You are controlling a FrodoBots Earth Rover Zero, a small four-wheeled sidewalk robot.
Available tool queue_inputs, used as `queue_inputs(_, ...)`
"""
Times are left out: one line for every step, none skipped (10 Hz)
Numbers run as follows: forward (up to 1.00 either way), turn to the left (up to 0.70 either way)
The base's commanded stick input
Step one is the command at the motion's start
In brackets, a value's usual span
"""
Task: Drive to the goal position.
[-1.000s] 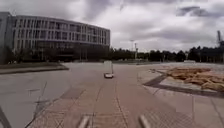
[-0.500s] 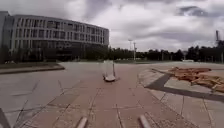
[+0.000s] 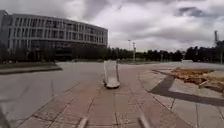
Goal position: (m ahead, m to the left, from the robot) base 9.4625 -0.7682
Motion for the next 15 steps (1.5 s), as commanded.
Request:
queue_inputs(0.7, 0.01)
queue_inputs(0.7, 0.01)
queue_inputs(0.7, 0.01)
queue_inputs(0.7, 0.32)
queue_inputs(0.0, 0.65)
queue_inputs(0.0, 0.15)
queue_inputs(0.0, 0.0)
queue_inputs(0.0, 0.0)
queue_inputs(0.0, 0.0)
queue_inputs(0.0, 0.0)
queue_inputs(0.0, 0.0)
queue_inputs(0.0, 0.0)
queue_inputs(0.0, 0.0)
queue_inputs(0.0, 0.0)
queue_inputs(0.0, 0.0)
